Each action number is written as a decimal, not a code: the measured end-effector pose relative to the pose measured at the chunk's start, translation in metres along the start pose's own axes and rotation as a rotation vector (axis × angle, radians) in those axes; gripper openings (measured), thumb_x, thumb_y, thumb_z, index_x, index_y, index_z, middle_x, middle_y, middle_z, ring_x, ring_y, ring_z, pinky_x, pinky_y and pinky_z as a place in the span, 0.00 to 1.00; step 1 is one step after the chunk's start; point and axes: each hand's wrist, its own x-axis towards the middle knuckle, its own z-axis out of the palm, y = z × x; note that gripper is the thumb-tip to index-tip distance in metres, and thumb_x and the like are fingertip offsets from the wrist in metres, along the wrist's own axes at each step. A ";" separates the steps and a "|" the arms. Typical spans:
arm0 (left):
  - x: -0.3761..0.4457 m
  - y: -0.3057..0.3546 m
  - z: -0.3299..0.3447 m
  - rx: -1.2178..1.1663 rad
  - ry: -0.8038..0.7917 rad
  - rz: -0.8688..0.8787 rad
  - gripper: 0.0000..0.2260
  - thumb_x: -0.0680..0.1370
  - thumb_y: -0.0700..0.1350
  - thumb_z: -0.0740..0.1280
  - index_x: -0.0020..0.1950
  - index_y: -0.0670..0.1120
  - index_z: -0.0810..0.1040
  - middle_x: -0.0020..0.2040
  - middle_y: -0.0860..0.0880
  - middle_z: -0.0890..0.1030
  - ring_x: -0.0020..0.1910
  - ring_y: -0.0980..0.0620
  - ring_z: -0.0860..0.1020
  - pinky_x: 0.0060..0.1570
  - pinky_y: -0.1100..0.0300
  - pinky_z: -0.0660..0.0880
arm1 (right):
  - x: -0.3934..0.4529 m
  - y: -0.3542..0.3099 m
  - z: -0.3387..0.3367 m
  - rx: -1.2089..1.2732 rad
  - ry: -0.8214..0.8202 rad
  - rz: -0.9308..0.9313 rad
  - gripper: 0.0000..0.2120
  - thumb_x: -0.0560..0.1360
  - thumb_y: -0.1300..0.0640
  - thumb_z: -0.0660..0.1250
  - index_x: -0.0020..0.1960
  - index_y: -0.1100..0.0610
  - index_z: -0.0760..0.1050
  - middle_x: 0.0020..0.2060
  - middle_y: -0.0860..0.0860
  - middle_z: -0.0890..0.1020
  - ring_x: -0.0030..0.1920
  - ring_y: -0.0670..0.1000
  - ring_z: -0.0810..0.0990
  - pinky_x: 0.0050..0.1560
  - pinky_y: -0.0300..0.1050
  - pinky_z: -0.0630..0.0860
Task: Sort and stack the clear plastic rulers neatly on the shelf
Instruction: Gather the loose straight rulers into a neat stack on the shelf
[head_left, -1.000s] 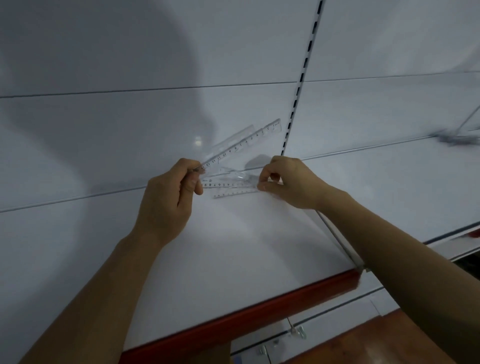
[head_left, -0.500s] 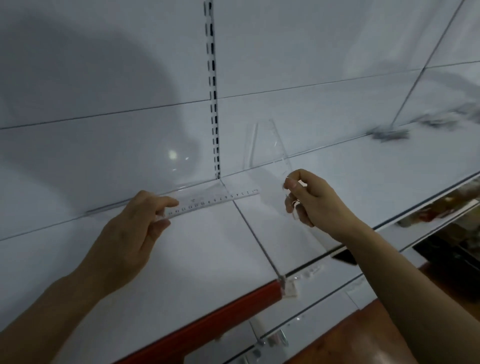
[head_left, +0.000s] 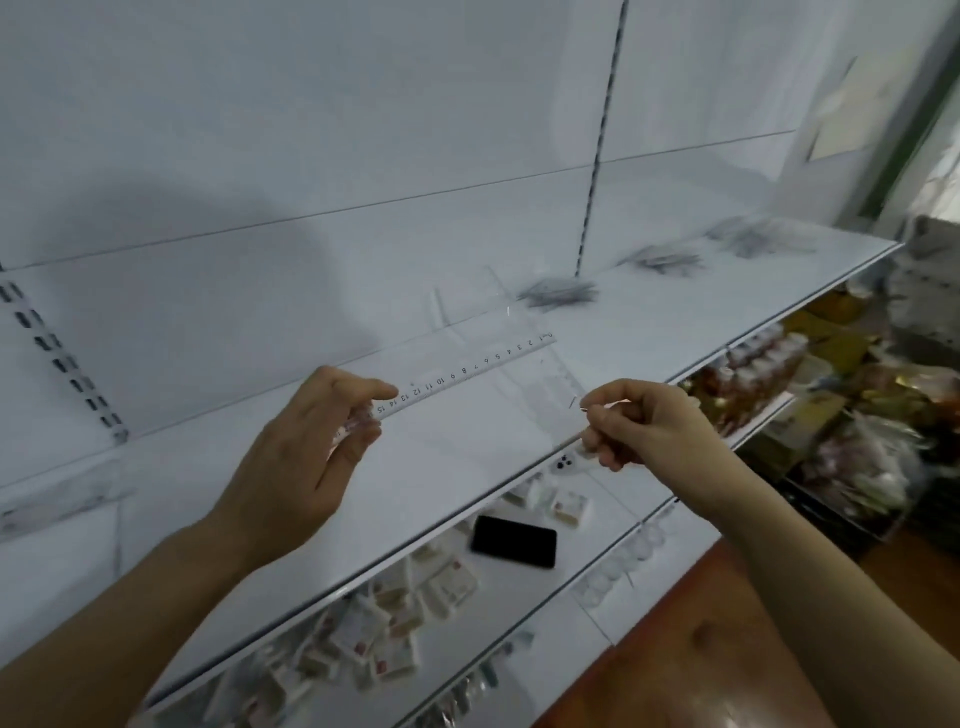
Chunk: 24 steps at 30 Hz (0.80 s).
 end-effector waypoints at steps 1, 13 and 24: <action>0.014 0.006 0.016 -0.015 -0.004 0.010 0.13 0.80 0.41 0.63 0.64 0.51 0.73 0.53 0.54 0.74 0.50 0.53 0.78 0.46 0.49 0.78 | 0.000 0.005 -0.020 -0.006 0.022 0.003 0.05 0.81 0.63 0.66 0.53 0.64 0.79 0.37 0.59 0.84 0.33 0.54 0.78 0.35 0.44 0.78; 0.164 0.048 0.168 -0.094 -0.079 0.187 0.11 0.80 0.42 0.63 0.62 0.48 0.73 0.53 0.52 0.74 0.51 0.54 0.77 0.41 0.49 0.78 | 0.019 0.055 -0.190 0.053 0.318 0.072 0.08 0.82 0.56 0.66 0.49 0.60 0.80 0.34 0.58 0.83 0.30 0.52 0.75 0.35 0.45 0.74; 0.327 0.039 0.321 -0.189 -0.063 0.275 0.11 0.79 0.38 0.65 0.61 0.43 0.75 0.53 0.50 0.75 0.52 0.55 0.76 0.50 0.58 0.74 | 0.141 0.091 -0.333 -0.017 0.460 0.089 0.07 0.82 0.57 0.66 0.51 0.58 0.82 0.33 0.49 0.84 0.32 0.46 0.81 0.35 0.39 0.76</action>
